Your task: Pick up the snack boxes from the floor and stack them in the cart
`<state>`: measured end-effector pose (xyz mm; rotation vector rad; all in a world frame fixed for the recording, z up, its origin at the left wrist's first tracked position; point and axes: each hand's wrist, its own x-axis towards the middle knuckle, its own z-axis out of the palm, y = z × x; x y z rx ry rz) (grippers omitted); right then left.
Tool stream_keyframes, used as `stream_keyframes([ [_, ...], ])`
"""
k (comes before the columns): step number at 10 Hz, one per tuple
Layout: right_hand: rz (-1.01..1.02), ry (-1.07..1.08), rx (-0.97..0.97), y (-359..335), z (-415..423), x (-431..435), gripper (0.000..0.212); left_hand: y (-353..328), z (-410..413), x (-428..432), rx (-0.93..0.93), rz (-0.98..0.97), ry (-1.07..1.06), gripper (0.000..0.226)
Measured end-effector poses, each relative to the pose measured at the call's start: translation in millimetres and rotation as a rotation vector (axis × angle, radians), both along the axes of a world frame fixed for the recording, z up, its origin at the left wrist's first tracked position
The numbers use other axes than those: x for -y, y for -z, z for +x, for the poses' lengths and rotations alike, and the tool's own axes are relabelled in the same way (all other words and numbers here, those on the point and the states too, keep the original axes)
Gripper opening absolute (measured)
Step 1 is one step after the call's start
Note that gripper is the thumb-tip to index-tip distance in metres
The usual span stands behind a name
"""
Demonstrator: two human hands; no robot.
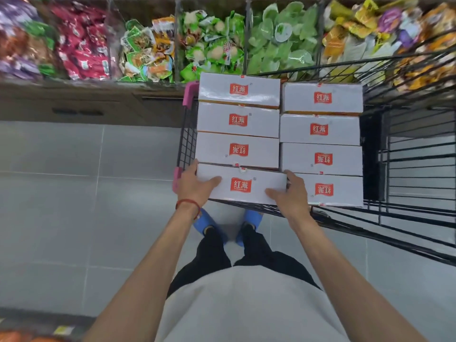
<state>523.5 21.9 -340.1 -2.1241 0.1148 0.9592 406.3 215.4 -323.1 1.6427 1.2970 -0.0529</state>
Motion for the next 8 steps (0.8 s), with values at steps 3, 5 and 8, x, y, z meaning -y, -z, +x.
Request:
stream_keyframes([
  [3,-0.017,-0.019,0.004,26.8,1.4,3.2,0.053,15.9,-0.3,4.8,0.037,0.017,-0.087,0.057],
  [5,-0.046,-0.094,-0.008,4.3,-2.1,-3.7,0.062,22.7,0.7,8.2,0.063,0.004,-0.111,0.067],
  [8,0.067,-0.076,-0.004,-10.3,-16.0,-21.3,0.048,14.2,-17.6,14.2,0.112,-0.016,-0.134,0.053],
])
